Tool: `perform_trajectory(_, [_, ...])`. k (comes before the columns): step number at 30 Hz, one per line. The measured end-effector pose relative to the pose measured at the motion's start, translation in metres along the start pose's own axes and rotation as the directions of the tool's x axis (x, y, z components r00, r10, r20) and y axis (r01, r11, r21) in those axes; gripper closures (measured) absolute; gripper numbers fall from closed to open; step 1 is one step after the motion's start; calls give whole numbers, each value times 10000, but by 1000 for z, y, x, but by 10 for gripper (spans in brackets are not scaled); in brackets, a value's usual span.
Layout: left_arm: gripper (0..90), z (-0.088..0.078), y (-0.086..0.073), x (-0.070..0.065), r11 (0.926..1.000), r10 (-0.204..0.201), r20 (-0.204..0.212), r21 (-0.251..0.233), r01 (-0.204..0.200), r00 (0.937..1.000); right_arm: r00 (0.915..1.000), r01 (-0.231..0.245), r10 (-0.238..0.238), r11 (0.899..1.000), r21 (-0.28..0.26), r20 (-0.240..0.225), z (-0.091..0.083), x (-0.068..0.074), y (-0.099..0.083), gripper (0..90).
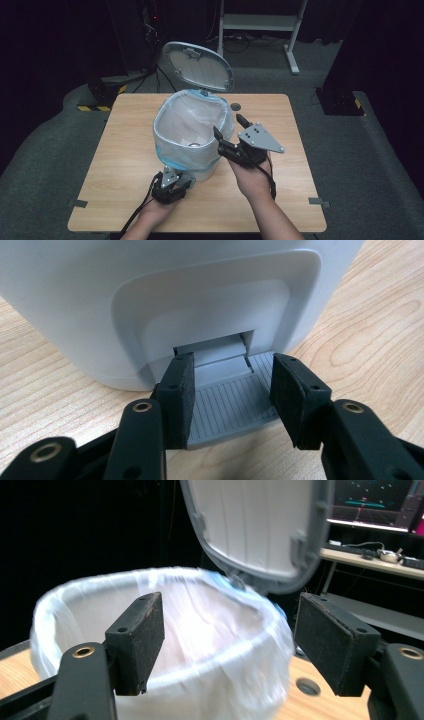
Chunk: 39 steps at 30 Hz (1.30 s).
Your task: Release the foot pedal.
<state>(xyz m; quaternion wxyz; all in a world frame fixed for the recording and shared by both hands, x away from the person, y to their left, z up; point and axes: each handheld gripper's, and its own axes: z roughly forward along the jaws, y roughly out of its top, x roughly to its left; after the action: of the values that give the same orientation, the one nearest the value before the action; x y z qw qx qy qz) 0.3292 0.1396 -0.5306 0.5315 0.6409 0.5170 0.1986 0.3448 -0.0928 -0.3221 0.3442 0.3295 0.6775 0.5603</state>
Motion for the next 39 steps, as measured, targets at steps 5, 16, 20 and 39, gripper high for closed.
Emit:
perform_trajectory(5, [594,-3,0,3,9999,28,-185,103,-26,9998,9997,-101,97,9998,173,234,-9,-12,-22,280])
perform_trajectory(16, [589,-11,5,12,9962,-872,221,18,872,9959,9963,-351,281,9957,857,817,-24,-38,-69,291])
perform_trajectory(20, [585,-23,12,16,9898,-1203,206,-750,1215,9925,9942,-456,327,9910,1261,1027,-25,-46,-88,292])
perform_trajectory(39, [370,-61,20,114,9987,-503,-2173,-211,469,9748,9769,-1481,763,9148,3758,1994,-14,-99,-174,309])
